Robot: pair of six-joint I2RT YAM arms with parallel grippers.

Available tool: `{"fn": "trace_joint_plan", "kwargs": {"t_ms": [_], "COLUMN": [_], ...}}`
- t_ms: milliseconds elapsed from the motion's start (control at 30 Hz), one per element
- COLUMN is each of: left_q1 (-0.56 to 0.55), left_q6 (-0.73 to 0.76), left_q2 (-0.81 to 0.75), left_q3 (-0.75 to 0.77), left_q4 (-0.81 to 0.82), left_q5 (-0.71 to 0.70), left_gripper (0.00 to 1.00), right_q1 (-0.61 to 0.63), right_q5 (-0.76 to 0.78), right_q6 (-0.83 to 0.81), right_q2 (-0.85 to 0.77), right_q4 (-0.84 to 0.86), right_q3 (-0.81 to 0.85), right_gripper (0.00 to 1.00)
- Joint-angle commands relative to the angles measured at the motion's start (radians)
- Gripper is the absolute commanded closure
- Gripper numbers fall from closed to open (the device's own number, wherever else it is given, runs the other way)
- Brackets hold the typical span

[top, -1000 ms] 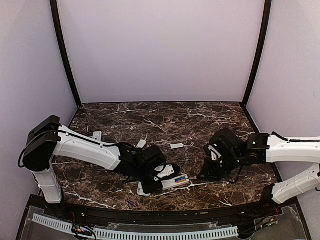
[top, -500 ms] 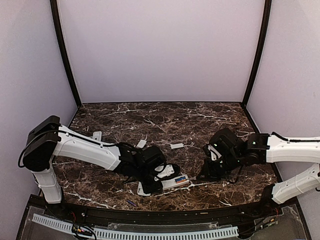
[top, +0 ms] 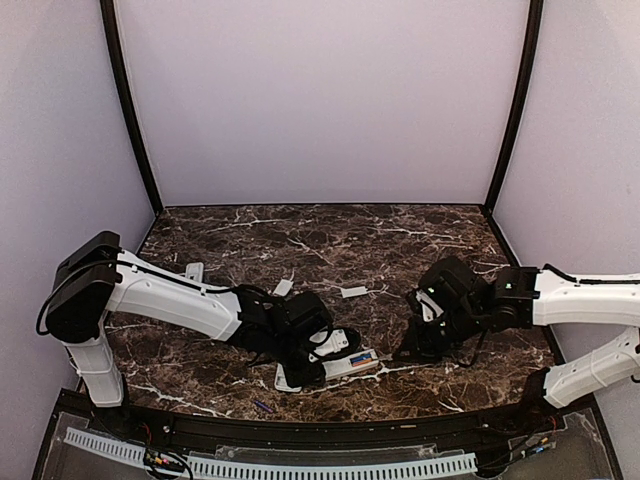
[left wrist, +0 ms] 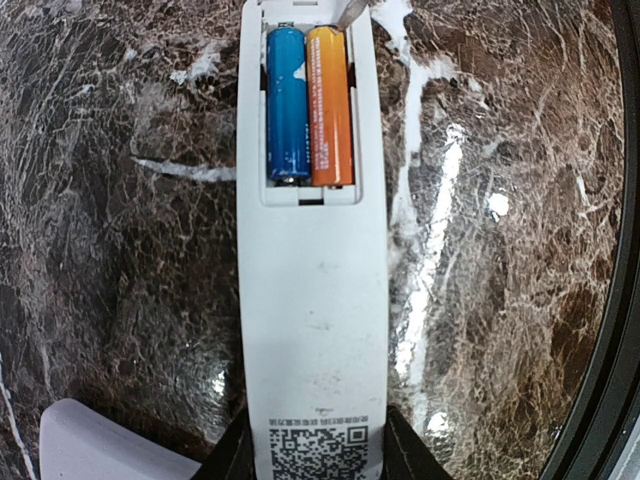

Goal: Unload the batteries from the remote control
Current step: Remove the battery from the remote control without the battery cover.

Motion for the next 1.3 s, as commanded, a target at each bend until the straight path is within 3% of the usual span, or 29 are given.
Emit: {"fn": "trace_joint_plan", "kwargs": {"t_ms": [0,1267], "left_q1": [-0.006,-0.006], "left_q6": [0.018,0.021], "left_q2": [0.005,0.011], "left_q3": [0.006,0.009], "left_q4": [-0.015,-0.015], "left_q5": [0.033,0.033], "left_gripper": [0.7,0.7], "right_q1": [-0.002,0.001], "right_q5": [0.065,-0.036], "right_q6": [0.003,-0.021], "right_q2": [-0.024,0.042], "right_q4": [-0.032,0.072], "right_q3": [0.023,0.015], "right_gripper": [1.0,1.0]}}
